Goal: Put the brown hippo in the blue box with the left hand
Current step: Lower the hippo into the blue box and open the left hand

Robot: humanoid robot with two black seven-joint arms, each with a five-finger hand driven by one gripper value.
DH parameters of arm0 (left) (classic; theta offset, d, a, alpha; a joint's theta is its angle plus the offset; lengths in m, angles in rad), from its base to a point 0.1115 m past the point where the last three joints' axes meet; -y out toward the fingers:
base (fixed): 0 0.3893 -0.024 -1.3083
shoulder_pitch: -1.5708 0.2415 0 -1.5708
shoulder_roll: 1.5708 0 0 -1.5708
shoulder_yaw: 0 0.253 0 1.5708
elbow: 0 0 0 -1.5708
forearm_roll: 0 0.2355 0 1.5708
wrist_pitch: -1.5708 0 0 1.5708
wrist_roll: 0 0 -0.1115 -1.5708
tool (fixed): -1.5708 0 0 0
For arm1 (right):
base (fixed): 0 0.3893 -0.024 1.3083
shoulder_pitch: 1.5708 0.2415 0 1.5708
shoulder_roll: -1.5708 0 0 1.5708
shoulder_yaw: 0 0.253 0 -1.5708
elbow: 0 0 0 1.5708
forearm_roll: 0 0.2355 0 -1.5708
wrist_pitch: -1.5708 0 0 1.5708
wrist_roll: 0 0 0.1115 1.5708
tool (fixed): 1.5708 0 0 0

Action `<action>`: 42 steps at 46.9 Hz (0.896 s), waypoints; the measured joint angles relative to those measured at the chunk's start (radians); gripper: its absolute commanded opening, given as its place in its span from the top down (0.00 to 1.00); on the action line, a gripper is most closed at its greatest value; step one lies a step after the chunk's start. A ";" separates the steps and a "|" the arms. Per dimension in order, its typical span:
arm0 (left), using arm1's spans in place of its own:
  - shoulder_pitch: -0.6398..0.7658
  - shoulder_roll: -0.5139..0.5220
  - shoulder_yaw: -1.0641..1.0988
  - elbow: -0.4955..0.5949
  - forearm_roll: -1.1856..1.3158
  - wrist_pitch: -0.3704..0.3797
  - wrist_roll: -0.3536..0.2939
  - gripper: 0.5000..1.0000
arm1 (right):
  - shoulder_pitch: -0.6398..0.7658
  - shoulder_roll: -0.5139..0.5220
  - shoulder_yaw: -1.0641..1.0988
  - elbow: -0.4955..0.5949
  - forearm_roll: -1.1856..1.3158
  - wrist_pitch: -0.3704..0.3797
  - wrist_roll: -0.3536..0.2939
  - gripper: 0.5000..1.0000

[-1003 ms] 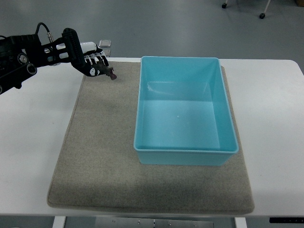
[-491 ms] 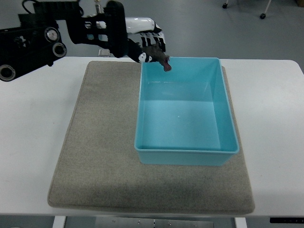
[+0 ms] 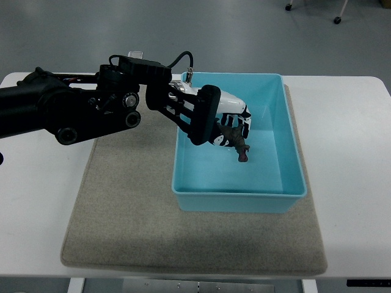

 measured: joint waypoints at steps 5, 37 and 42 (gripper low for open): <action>0.019 -0.018 0.015 0.002 0.008 0.000 0.000 1.00 | 0.000 0.000 0.000 0.000 0.000 0.000 0.000 0.13; 0.085 -0.043 0.049 -0.001 0.010 0.026 -0.010 0.42 | 0.000 0.000 0.000 0.000 0.000 0.000 0.000 0.13; 0.087 -0.044 0.048 -0.004 -0.001 0.069 -0.017 0.15 | 0.000 0.000 0.000 0.000 0.000 0.000 0.000 0.13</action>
